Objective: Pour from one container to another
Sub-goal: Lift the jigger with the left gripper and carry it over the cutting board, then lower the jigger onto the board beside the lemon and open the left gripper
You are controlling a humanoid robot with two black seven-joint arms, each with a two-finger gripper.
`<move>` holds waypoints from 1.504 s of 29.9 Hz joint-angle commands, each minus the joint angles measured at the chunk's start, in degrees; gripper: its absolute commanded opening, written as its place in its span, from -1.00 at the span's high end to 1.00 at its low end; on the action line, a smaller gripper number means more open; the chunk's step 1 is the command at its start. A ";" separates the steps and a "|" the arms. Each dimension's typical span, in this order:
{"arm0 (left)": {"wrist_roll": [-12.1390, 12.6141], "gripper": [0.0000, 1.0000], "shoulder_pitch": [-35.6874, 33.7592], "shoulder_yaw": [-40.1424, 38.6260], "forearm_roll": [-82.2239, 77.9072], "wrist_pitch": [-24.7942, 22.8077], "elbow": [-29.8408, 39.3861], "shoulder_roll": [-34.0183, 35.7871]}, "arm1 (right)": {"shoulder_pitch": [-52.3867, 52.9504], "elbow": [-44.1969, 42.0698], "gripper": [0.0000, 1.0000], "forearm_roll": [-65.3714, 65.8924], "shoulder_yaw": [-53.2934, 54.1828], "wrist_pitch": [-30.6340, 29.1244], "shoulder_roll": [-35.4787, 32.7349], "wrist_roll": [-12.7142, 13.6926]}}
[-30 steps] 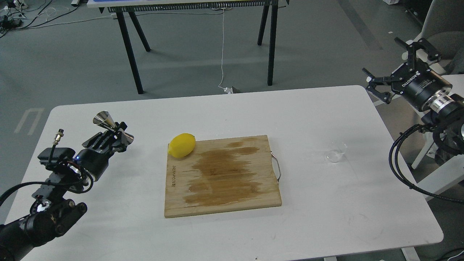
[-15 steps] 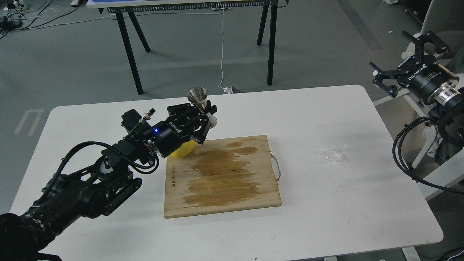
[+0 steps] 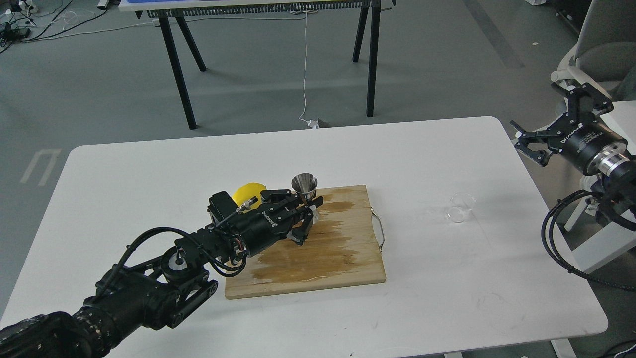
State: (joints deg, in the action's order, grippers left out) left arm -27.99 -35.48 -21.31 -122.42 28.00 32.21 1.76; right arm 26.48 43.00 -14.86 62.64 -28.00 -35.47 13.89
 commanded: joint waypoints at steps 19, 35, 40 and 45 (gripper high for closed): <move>-0.01 0.59 1.64 1.98 0.34 0.00 -6.81 -1.76 | -1.17 -0.11 -0.98 0.00 0.29 0.00 0.67 -0.09; -0.01 0.16 1.64 1.98 0.43 0.00 -6.72 -1.76 | -1.17 -0.11 -0.98 0.00 0.20 0.00 0.67 -0.09; -0.01 -0.22 1.64 1.98 0.43 0.00 -6.64 -1.76 | -1.17 -0.03 -0.98 0.00 0.20 0.00 0.67 -0.18; -0.01 -0.71 2.16 1.98 0.52 0.00 -6.37 -1.76 | -1.26 -0.03 -0.98 0.00 0.20 0.00 0.76 -0.18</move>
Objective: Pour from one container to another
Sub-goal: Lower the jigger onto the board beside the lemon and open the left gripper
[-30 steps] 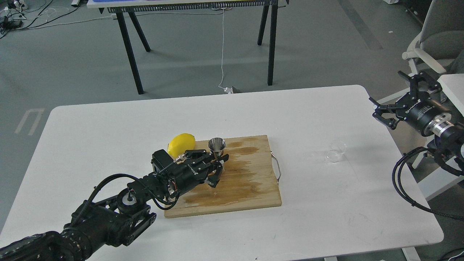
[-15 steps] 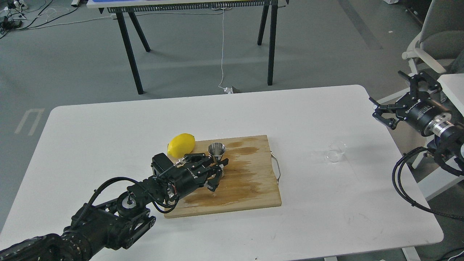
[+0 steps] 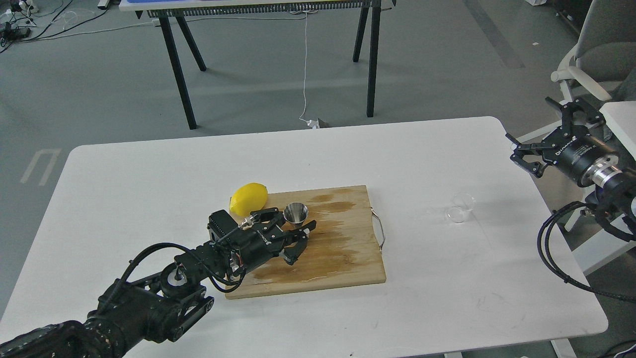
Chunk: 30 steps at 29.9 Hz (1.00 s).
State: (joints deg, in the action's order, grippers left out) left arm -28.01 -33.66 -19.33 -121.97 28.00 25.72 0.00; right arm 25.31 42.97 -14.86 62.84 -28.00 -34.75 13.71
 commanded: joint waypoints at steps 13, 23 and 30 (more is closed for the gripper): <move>0.01 -0.76 2.11 -0.09 0.15 0.00 0.03 0.00 | -0.08 -0.08 -0.98 0.00 0.00 0.00 0.91 0.00; 0.01 -0.76 2.90 -0.18 0.24 0.00 0.03 2.37 | 0.00 0.01 -0.98 0.00 0.00 0.00 0.91 0.00; 0.01 -0.76 2.99 -0.35 0.33 0.00 0.03 3.87 | -0.08 -0.08 -0.98 0.00 0.00 0.00 1.00 -0.09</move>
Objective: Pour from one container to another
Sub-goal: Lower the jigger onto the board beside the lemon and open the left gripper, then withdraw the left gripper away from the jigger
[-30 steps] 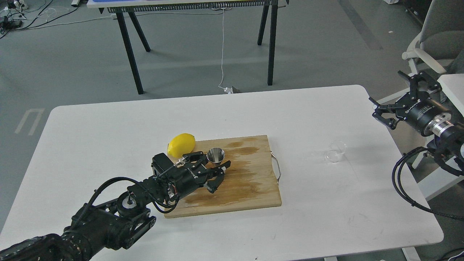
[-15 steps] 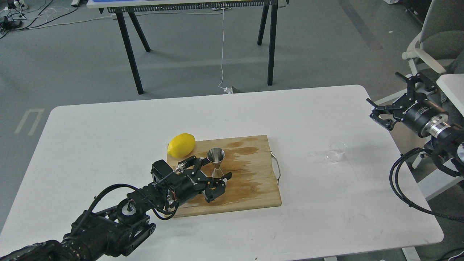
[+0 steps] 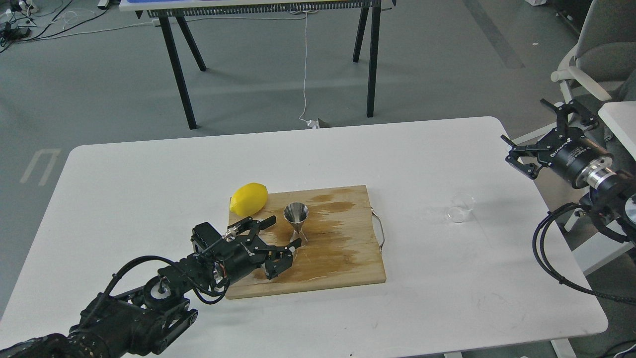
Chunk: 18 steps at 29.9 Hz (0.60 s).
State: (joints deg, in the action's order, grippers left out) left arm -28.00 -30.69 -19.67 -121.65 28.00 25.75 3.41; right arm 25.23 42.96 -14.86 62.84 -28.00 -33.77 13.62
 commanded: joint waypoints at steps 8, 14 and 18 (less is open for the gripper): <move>0.00 -0.75 1.34 -0.37 0.36 0.00 1.93 3.79 | 0.08 -0.07 -0.98 0.00 0.09 0.00 0.46 0.00; 0.00 -0.73 1.25 0.16 10.54 0.00 9.31 12.22 | 0.00 -0.07 -0.98 0.00 0.09 0.00 0.46 -0.44; 0.00 -0.72 0.90 -0.37 17.22 0.00 15.71 19.51 | 0.00 -0.16 -0.98 0.00 0.35 0.00 0.98 -0.44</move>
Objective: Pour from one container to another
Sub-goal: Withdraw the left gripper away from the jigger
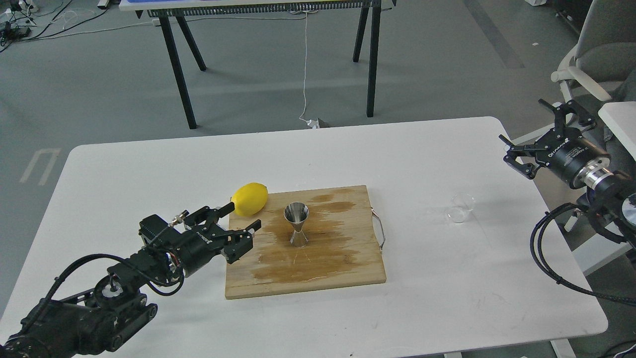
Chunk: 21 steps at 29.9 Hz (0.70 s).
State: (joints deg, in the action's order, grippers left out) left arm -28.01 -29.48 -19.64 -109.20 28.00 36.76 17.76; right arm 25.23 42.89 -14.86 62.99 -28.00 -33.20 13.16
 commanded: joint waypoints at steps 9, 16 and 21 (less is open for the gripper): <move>0.01 -0.72 -3.03 -2.06 29.55 -1.44 18.70 20.99 | 1.49 -0.79 -0.98 0.09 -0.06 0.00 1.29 -0.06; 0.01 -0.76 -3.66 -12.94 37.12 -36.64 19.05 24.17 | 6.14 -4.48 -0.98 2.29 -2.61 0.00 5.24 0.46; 0.01 -0.83 -3.39 -22.27 41.42 -56.00 18.35 24.61 | 7.90 -4.48 -0.98 1.59 -1.73 0.00 10.51 0.46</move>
State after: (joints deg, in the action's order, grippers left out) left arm -27.99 -33.11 -37.36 -70.24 -21.15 55.58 42.08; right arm 32.20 38.34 -12.64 60.51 -28.00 -26.07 13.60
